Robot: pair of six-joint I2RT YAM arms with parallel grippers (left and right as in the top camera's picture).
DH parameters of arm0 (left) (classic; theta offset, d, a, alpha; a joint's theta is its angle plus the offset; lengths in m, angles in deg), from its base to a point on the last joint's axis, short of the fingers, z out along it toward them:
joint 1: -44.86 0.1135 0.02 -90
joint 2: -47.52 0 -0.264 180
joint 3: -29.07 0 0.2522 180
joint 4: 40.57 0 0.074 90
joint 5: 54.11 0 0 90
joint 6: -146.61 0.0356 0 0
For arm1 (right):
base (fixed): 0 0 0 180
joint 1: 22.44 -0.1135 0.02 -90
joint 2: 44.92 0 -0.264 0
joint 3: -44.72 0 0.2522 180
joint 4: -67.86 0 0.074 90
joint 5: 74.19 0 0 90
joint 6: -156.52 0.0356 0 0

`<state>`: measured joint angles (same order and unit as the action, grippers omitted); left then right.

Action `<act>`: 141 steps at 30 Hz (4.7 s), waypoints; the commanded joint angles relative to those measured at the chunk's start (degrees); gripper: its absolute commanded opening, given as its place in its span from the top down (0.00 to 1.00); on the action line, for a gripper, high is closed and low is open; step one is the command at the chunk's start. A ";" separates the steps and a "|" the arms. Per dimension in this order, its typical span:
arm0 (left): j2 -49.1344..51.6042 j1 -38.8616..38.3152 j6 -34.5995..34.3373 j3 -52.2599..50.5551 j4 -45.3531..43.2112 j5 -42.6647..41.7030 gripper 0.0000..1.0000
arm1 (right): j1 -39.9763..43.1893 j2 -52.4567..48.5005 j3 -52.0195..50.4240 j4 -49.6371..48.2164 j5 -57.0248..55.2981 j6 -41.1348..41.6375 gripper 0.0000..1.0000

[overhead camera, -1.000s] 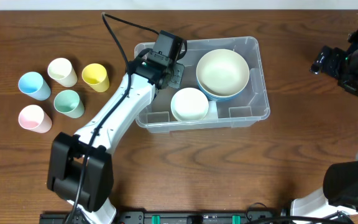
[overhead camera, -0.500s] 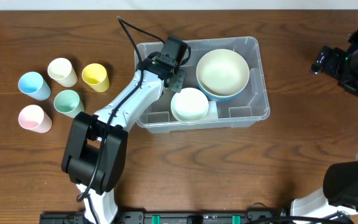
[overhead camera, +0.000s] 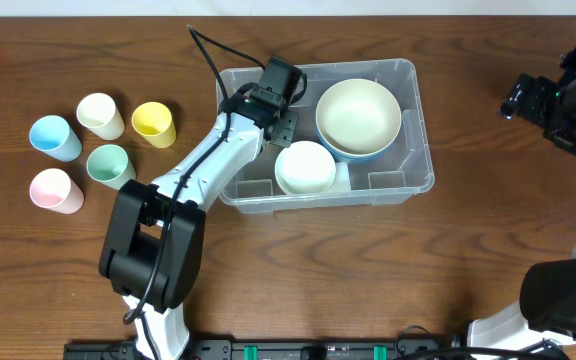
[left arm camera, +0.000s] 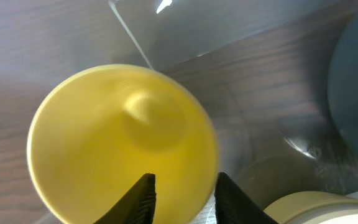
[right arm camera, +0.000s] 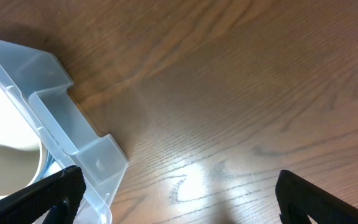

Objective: Pack container
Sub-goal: 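Carry the yellow cup with the left gripper into the bin's back-left, then release the yellow cup and return the left gripper to the cups, then grip the back yellow cup with the left gripper and carry it toward the bin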

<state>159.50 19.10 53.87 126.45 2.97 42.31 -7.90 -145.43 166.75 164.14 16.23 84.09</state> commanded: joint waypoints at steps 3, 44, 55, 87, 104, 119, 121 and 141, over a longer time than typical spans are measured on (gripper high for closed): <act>0.20 0.07 -0.11 0.74 0.31 0.70 0.56 | 0.07 0.33 0.70 0.02 0.02 0.63 0.01; -17.70 10.21 -11.17 0.74 9.14 4.42 0.58 | 0.07 0.33 0.70 0.02 0.02 0.63 0.01; -15.74 21.66 -12.35 0.68 12.26 3.06 0.57 | 0.07 0.33 0.70 0.02 0.02 0.63 0.01; -1.62 24.61 -8.02 0.61 9.40 3.06 0.60 | 0.07 0.33 0.70 0.02 0.02 0.63 0.01; 1.38 24.61 -8.04 0.63 10.49 3.04 0.85 | 0.07 0.33 0.70 0.00 0.00 0.63 0.01; -15.54 23.28 -8.07 0.81 11.54 3.02 0.94 | 0.07 0.33 0.70 0.02 0.00 0.63 0.01; -19.89 21.88 -8.07 0.81 11.56 2.97 0.94 | 0.07 0.33 0.70 0.02 0.02 0.63 0.01; -20.94 -5.05 -1.73 0.79 7.45 1.38 0.94 | 0.07 0.33 0.70 0.02 0.02 0.63 0.01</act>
<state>136.12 15.49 49.45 126.45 10.43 43.55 -7.90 -145.43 166.75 164.14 16.23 84.09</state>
